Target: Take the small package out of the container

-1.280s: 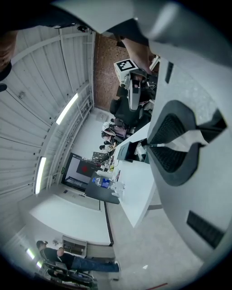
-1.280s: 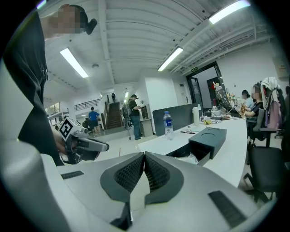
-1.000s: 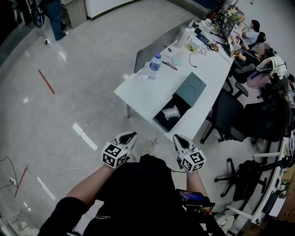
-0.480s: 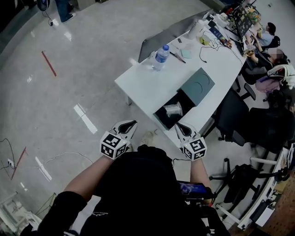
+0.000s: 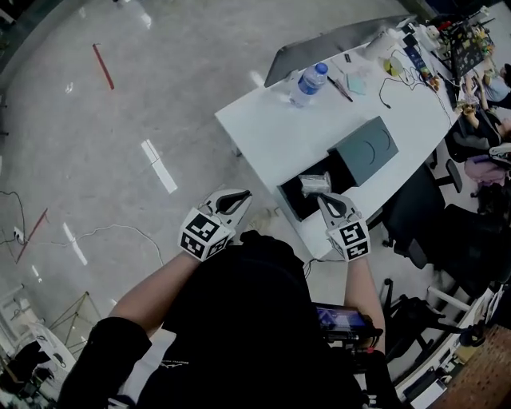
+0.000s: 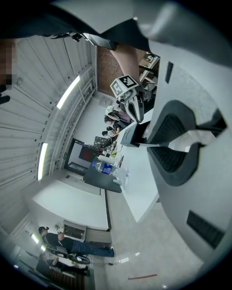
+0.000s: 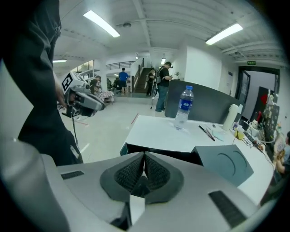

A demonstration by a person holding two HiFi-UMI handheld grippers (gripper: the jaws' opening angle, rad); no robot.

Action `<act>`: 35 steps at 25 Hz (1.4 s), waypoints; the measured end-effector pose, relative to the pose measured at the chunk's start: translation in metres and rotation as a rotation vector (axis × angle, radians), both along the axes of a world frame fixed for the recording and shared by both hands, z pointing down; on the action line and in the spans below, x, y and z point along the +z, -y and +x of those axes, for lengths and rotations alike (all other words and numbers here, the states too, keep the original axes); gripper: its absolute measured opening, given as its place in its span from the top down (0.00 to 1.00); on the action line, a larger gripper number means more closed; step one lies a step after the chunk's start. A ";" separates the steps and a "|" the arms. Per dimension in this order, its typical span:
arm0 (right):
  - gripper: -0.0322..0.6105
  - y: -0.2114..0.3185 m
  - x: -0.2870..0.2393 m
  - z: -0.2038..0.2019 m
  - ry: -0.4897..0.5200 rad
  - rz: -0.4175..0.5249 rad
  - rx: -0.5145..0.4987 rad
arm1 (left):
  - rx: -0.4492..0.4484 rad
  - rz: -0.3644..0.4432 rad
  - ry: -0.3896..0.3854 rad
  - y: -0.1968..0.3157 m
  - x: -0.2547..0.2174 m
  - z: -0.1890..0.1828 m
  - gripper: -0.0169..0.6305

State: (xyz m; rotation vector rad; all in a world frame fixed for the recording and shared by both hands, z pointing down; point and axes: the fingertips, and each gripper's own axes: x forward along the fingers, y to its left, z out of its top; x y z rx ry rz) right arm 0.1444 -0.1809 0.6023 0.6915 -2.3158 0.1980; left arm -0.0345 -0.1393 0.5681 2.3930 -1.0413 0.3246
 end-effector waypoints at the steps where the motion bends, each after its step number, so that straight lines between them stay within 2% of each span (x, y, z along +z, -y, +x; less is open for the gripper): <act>1: 0.91 0.002 0.005 0.000 -0.029 -0.006 -0.029 | -0.005 -0.003 0.001 0.001 0.002 0.000 0.93; 9: 0.91 0.015 0.031 0.000 -0.245 -0.033 -0.249 | -0.030 -0.009 0.008 0.006 0.003 -0.001 0.95; 14: 0.90 0.017 0.040 -0.002 -0.316 -0.045 -0.354 | -0.040 -0.008 -0.014 0.004 0.002 -0.002 0.96; 18: 0.82 0.014 0.053 0.000 -0.391 -0.075 -0.446 | -0.054 -0.012 -0.014 0.000 0.002 -0.005 0.96; 21: 0.72 0.014 0.066 0.003 -0.485 -0.084 -0.549 | -0.073 -0.016 -0.005 -0.002 0.004 -0.008 0.96; 25: 0.69 0.018 0.078 0.006 -0.604 -0.087 -0.677 | -0.107 -0.026 0.007 -0.008 0.004 -0.016 0.96; 35: 0.66 0.016 0.102 0.012 -0.752 -0.158 -0.780 | -0.179 -0.046 0.020 -0.023 0.007 -0.031 0.96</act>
